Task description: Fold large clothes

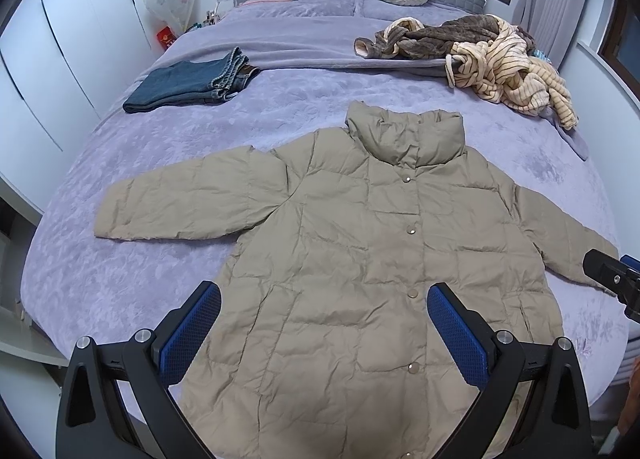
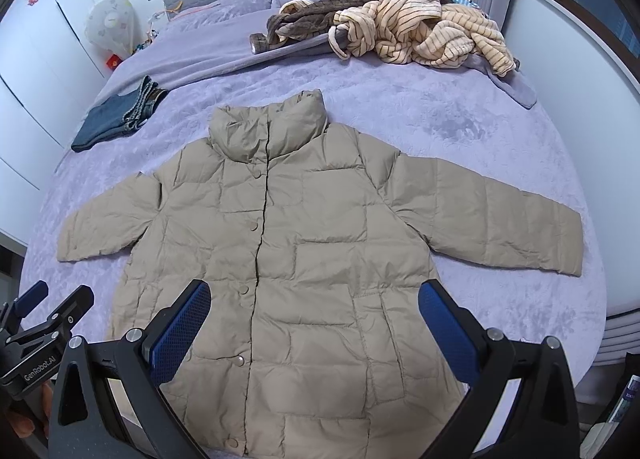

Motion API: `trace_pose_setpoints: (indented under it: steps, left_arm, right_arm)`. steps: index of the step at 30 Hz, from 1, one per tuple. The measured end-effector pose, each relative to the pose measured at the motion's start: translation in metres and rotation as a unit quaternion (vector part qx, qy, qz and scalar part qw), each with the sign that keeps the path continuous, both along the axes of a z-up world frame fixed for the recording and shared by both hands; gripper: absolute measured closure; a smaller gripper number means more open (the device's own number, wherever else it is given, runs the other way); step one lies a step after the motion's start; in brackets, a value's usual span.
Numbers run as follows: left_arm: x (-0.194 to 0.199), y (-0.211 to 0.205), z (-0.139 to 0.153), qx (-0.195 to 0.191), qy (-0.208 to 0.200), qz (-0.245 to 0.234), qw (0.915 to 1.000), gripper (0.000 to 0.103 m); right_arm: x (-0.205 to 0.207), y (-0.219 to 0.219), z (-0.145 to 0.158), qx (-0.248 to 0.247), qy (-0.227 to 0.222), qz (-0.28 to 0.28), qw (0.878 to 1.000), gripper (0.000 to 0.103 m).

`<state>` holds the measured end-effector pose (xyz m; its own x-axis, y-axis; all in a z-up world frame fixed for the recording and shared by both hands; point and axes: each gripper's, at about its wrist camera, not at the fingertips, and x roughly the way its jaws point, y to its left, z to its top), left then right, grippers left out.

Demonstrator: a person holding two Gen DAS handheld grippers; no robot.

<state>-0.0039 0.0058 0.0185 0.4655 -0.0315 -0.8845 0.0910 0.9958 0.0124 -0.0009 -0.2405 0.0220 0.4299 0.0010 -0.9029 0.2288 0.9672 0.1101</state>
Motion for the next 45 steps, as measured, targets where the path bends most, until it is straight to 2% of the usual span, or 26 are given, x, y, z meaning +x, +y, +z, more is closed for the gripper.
trace_pose_setpoints:
  steps: [45]
  left_arm:
    - [-0.0046, 0.0051, -0.0020, 0.004, -0.003, 0.005, 1.0000, 0.000]
  right_arm:
    - [-0.0012, 0.0019, 0.0034, -0.001, -0.004, 0.003, 1.000, 0.000]
